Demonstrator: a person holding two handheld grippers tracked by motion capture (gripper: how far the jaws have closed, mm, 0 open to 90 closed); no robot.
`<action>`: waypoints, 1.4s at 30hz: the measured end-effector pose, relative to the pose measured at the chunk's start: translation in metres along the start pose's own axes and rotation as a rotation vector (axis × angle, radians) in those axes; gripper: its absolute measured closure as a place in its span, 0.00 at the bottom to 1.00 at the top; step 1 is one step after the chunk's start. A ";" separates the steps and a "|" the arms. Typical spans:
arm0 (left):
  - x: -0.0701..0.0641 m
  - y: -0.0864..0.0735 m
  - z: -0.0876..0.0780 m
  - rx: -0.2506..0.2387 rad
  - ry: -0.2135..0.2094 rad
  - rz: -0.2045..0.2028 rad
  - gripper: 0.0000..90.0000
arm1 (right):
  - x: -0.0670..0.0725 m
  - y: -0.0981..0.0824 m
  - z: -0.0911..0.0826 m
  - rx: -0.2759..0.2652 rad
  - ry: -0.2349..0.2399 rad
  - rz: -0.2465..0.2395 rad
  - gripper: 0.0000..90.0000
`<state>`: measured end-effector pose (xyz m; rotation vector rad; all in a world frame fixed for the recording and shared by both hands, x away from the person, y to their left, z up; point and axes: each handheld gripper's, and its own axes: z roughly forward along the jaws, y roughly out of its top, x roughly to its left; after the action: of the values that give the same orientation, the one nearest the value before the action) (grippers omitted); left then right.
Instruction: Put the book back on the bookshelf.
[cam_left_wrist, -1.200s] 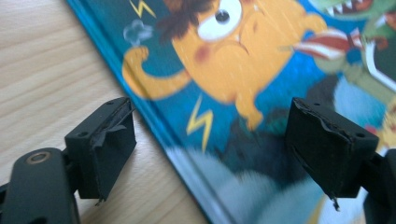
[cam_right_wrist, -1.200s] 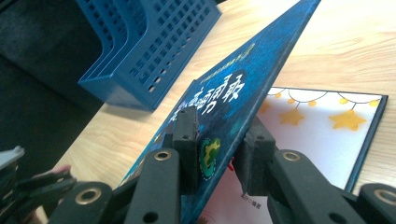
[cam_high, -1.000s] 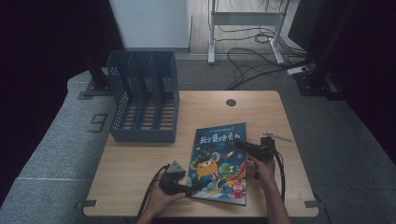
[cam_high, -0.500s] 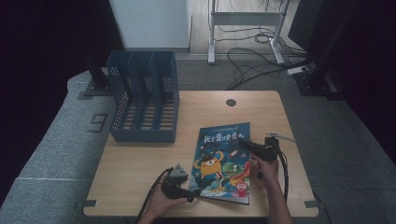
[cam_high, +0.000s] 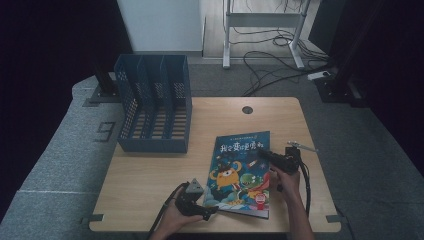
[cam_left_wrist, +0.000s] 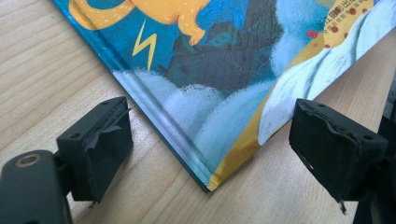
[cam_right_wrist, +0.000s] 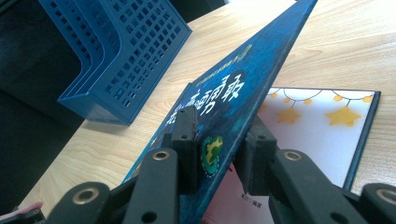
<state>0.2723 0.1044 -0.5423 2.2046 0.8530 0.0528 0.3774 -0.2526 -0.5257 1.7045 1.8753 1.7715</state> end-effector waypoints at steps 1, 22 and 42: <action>0.000 0.000 0.000 -0.001 -0.001 0.000 0.14 | 0.000 0.000 0.001 0.006 0.004 0.000 0.77; 0.002 0.002 0.002 -0.007 -0.019 -0.016 0.12 | 0.015 0.000 -0.003 -0.037 0.051 -0.081 0.80; -0.002 0.003 0.000 0.024 0.008 0.020 0.12 | 0.033 0.006 -0.011 -0.072 0.047 -0.171 0.80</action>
<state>0.2720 0.1019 -0.5401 2.2365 0.8401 0.0618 0.3612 -0.2383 -0.4972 1.4439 1.8864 1.8047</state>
